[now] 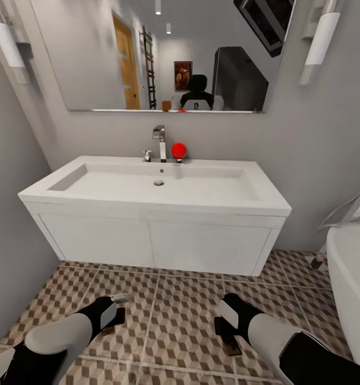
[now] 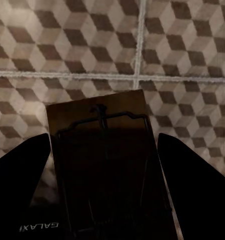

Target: Take the four mousetraps from the cabinet in the bathroom and place them on the bathroom floor. Make sure all four end up on the same floor surface, and ensure that at least two of them are either under or directly next to the same bathroom sink.

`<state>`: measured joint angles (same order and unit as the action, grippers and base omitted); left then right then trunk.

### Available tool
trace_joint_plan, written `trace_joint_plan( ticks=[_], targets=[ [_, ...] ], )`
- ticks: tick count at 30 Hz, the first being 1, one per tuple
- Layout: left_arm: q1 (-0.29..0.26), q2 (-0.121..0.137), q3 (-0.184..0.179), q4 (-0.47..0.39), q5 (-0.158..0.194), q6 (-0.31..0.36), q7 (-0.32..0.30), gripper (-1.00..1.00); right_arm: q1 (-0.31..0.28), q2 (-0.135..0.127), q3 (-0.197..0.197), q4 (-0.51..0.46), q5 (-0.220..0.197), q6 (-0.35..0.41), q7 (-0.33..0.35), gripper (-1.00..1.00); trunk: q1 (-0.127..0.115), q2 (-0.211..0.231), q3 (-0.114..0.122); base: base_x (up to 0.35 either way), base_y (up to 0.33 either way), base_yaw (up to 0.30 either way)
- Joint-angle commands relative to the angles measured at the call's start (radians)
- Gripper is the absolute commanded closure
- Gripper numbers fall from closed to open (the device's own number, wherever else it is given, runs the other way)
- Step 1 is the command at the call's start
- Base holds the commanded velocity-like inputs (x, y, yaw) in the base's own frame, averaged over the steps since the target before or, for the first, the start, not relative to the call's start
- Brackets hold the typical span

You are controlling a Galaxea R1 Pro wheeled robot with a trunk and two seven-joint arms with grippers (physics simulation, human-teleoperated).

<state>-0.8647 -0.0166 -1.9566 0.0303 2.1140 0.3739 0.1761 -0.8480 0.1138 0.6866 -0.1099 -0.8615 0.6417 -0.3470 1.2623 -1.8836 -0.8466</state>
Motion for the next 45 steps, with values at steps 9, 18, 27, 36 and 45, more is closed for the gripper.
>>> trace_joint_plan(
  ticks=[9,18,27,36,45],
  targets=[
    [0.0,0.001,-0.008,0.002,0.008,0.002,0.0,1.0,0.0,-0.002,0.006,-0.002,-0.012,-0.056,-0.007,1.0,0.0,0.0,-0.001,0.25,-0.152,-0.057],
    [0.0,0.002,-0.008,0.002,0.008,-0.003,0.0,1.0,0.0,-0.005,0.006,-0.002,-0.011,-0.059,-0.007,1.0,0.0,0.0,0.002,0.035,-0.023,-0.173],
    [0.0,-0.003,-0.009,-0.005,0.007,-0.002,-0.001,1.0,0.0,-0.004,0.007,-0.002,-0.011,-0.059,-0.007,1.0,0.016,-0.028,-0.01,0.0,0.0,-0.004],
    [0.0,-0.006,-0.008,0.0,0.007,-0.005,0.002,1.0,0.0,0.0,0.008,-0.002,-0.008,-0.06,-0.007,1.0,0.05,-0.091,-0.039,0.0,0.0,0.0],
    [0.0,-0.006,-0.007,0.004,0.009,-0.004,0.003,1.0,0.0,-0.003,0.013,-0.001,-0.003,-0.06,0.007,1.0,0.085,-0.154,-0.067,0.0,0.0,0.0]
  ],
)
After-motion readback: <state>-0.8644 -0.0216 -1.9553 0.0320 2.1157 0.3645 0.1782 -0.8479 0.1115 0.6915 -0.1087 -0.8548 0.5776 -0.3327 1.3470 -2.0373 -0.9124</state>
